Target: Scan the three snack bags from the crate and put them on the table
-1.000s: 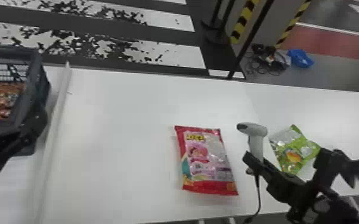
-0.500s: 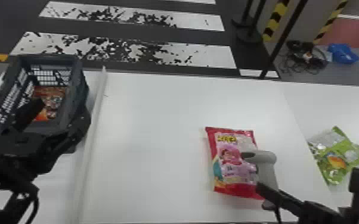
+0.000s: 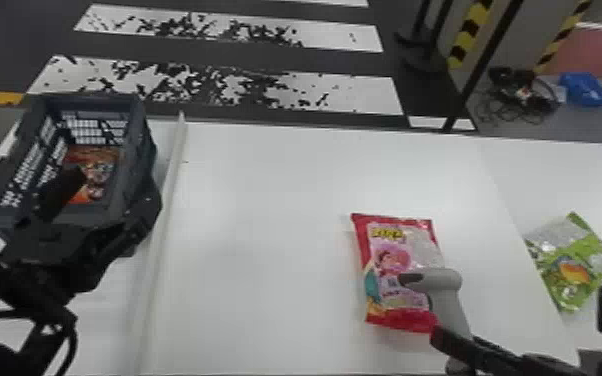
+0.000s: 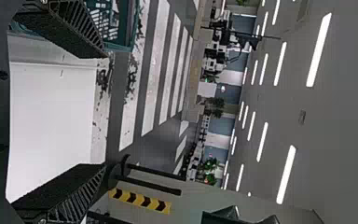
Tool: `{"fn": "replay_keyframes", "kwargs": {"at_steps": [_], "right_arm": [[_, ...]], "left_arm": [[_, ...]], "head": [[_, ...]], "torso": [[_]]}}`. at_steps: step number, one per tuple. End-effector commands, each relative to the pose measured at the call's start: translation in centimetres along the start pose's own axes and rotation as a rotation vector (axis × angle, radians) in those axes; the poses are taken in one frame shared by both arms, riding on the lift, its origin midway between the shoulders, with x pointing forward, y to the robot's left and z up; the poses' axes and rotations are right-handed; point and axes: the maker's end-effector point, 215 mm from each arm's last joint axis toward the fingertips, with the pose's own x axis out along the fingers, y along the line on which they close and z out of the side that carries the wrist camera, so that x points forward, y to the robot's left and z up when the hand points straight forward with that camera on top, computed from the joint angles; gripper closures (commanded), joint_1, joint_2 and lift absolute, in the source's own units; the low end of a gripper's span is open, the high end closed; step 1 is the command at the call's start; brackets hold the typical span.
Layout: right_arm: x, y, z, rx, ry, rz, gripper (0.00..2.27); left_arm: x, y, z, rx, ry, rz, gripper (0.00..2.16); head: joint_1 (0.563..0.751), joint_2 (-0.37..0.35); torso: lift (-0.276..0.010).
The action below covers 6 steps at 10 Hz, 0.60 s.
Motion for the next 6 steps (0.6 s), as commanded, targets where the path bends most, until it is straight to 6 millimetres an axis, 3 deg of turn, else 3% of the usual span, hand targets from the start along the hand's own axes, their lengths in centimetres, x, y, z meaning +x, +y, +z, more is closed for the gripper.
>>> {"fn": "replay_keyframes", "kwargs": {"at_steps": [1,3,6], "right_arm": [[1.5,0.5,-1.5,-0.052,0.056,-0.020,2.24],[3.5,0.5,-1.6,-0.132,0.059,-0.058,2.24],[4.0,0.6,-0.9,-0.153,0.042,-0.076,2.24]], "left_arm": [[-0.2,-0.2,0.1,-0.003,-0.002,-0.004,0.03],[-0.4,-0.2,0.2,-0.005,-0.006,-0.006,0.03],[-0.7,0.2,0.2,-0.012,-0.008,-0.002,0.03]], "head": [[0.695,-0.072],[0.695,-0.054],[0.695,-0.025]], "torso": [[-0.094],[-0.094],[-0.094]]}}
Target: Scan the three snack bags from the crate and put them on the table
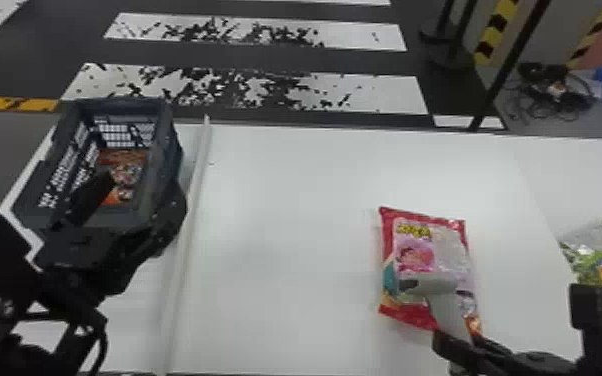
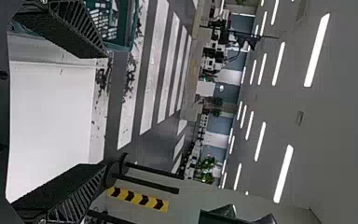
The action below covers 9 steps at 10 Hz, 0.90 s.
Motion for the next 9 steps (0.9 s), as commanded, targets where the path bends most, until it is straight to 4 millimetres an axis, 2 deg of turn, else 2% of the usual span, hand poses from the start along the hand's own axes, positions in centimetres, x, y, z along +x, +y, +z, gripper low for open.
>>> {"fn": "replay_keyframes", "kwargs": {"at_steps": [1,3,5,7,9], "right_arm": [[0.2,-0.7,-0.3,-0.015,0.013,-0.024,2.24],[0.5,-2.6,-0.4,-0.045,0.017,-0.110,2.24],[1.0,-2.7,-1.0,-0.052,0.034,-0.119,2.24],[1.1,-2.3,-1.1,-0.057,0.041,-0.111,2.24],[-0.7,-1.6,0.5,-0.020,0.018,-0.071,2.24]], "left_arm": [[-0.1,0.2,0.0,-0.005,-0.001,0.002,0.03],[-0.1,0.1,0.4,-0.011,-0.007,0.000,0.03],[-0.1,0.2,0.3,-0.008,-0.006,0.000,0.03],[-0.2,0.5,0.6,-0.011,-0.010,0.005,0.03],[-0.1,0.5,0.7,-0.010,-0.013,0.005,0.03]], "head": [[0.695,-0.023],[0.695,-0.033],[0.695,-0.058],[0.695,-0.052],[0.695,-0.039]], "torso": [[-0.094],[-0.094],[-0.094],[-0.094],[-0.094]]}}
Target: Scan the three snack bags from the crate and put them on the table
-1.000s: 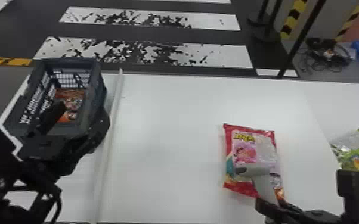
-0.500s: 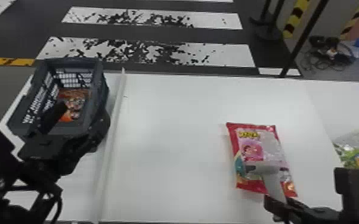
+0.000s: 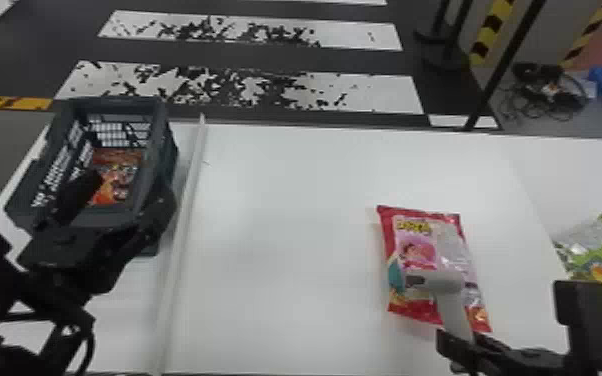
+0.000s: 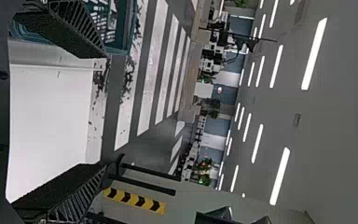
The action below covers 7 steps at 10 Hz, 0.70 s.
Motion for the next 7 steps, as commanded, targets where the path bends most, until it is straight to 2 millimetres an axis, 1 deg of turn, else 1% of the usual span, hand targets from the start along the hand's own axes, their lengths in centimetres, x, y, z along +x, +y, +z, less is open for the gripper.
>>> {"fn": "replay_keyframes", "kwargs": {"at_steps": [1,2,3,5,6,7], "right_arm": [[-2.3,0.0,2.2,0.034,-0.036,0.024,2.24],[-3.3,-1.0,4.5,0.047,-0.081,0.015,2.24],[-3.4,-2.6,6.4,0.067,-0.118,-0.010,2.24],[-1.7,-7.5,10.5,0.103,-0.203,-0.084,2.24],[-0.8,-10.0,12.2,0.111,-0.241,-0.124,2.24],[0.2,-12.9,13.0,0.112,-0.261,-0.174,2.24]], "left_arm": [[0.1,-0.1,0.2,0.000,-0.005,-0.002,0.03],[0.3,-0.2,0.4,-0.001,-0.007,-0.005,0.03],[0.3,-0.3,0.4,-0.002,-0.008,-0.007,0.03],[0.2,-0.3,0.3,-0.003,-0.004,-0.007,0.03],[0.1,-0.2,0.2,-0.002,-0.001,-0.004,0.03],[0.0,-0.2,0.2,-0.001,0.000,-0.003,0.03]], "head": [[0.695,-0.038],[0.695,-0.047],[0.695,-0.055],[0.695,-0.102],[0.695,-0.134],[0.695,-0.165]], "torso": [[-0.094],[-0.094],[-0.094],[-0.094],[-0.094],[-0.094]]}}
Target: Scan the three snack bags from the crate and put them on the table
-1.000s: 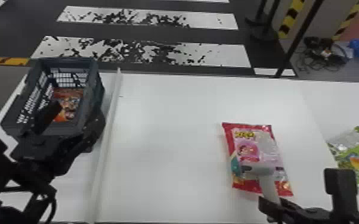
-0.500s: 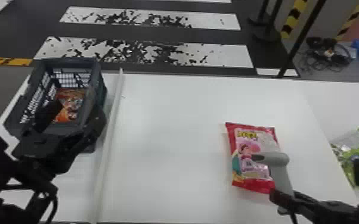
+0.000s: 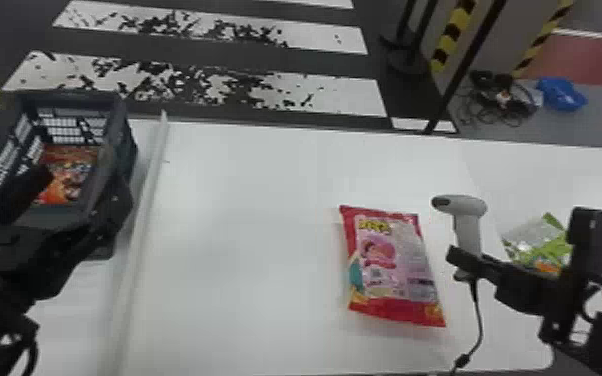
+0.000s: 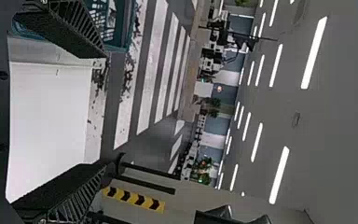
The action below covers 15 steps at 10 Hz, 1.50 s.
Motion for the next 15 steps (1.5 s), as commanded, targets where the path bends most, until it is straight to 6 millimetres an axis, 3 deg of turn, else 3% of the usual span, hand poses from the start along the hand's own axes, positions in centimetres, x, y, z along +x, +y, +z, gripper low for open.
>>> {"fn": "replay_keyframes", "kwargs": {"at_steps": [1,4,9,10,11,12,13,14,15], "right_arm": [[2.3,-3.5,0.9,-0.002,-0.031,-0.064,2.24],[4.9,-8.2,0.3,-0.040,-0.035,-0.168,2.24],[7.8,-12.7,-1.6,-0.164,0.071,-0.261,2.23],[7.9,-12.8,-2.0,-0.158,0.086,-0.264,2.03],[7.9,-12.8,-1.9,-0.156,0.083,-0.263,1.29],[7.9,-12.7,-1.7,-0.157,0.080,-0.262,0.32],[7.7,-12.6,-1.5,-0.157,0.077,-0.261,0.00],[7.3,-12.6,-0.9,-0.156,0.058,-0.266,0.00],[5.9,-11.8,1.0,-0.151,-0.010,-0.255,0.02]], "left_arm": [[-0.2,0.4,0.1,0.006,0.000,0.007,0.03],[-0.1,0.5,0.2,0.007,0.001,0.009,0.03],[0.0,1.0,0.1,-0.003,0.006,0.013,0.03],[0.1,1.1,0.1,-0.003,0.006,0.014,0.03],[0.1,1.0,0.2,-0.003,0.003,0.011,0.03],[0.2,0.9,0.2,-0.003,0.002,0.010,0.03],[0.2,1.0,0.2,-0.003,0.002,0.012,0.03],[0.2,1.0,0.2,-0.003,0.002,0.012,0.03],[0.2,1.0,0.2,-0.003,0.002,0.012,0.03]], "head": [[0.695,-0.178],[0.695,-0.245],[0.695,-0.294],[0.695,-0.298],[0.695,-0.302],[0.695,-0.304],[0.695,-0.304],[0.695,-0.303],[0.695,-0.305]], "torso": [[-0.094],[-0.094],[-0.094],[-0.094],[-0.094],[-0.094],[-0.094],[-0.094],[-0.094]]}}
